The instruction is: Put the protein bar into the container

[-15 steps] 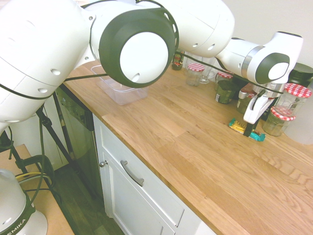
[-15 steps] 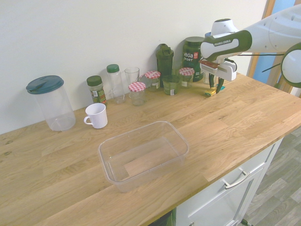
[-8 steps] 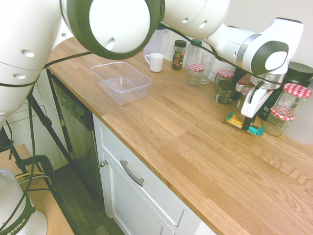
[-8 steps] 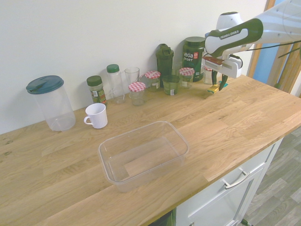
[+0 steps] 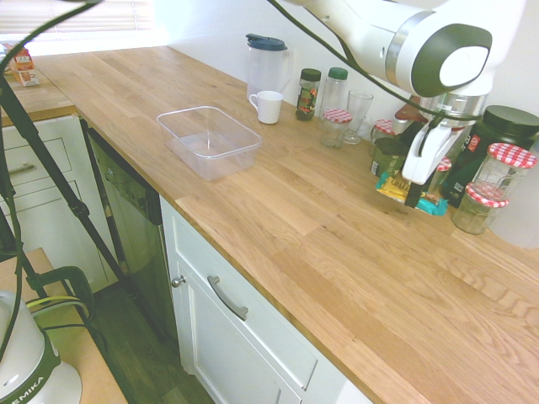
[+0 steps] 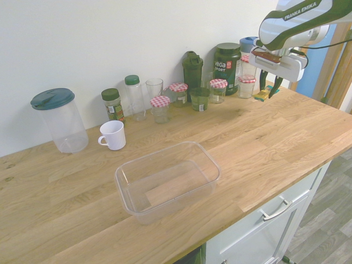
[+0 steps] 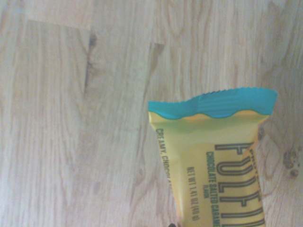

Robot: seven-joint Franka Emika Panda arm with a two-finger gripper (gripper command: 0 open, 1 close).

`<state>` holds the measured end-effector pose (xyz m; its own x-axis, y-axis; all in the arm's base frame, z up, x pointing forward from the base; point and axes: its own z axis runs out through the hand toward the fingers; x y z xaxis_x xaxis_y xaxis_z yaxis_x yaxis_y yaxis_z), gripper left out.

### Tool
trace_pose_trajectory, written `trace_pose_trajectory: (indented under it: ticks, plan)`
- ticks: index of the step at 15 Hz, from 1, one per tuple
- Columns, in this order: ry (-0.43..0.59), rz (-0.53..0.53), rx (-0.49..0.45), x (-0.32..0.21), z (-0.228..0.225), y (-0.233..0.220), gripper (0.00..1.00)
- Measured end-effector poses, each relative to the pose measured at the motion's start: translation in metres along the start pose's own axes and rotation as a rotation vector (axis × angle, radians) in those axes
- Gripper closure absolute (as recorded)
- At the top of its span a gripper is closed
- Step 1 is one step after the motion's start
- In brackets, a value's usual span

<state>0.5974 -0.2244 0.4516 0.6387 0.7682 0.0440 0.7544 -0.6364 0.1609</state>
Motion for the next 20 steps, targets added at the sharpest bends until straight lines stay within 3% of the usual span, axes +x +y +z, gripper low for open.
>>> trace_pose_trajectory:
  ticks: [11, 20]
  plan:
    - [0.014, -0.079, -0.058, 0.045, -0.041, -0.121, 1.00]
    - [0.002, -0.119, -0.101, 0.126, -0.064, -0.225, 1.00]
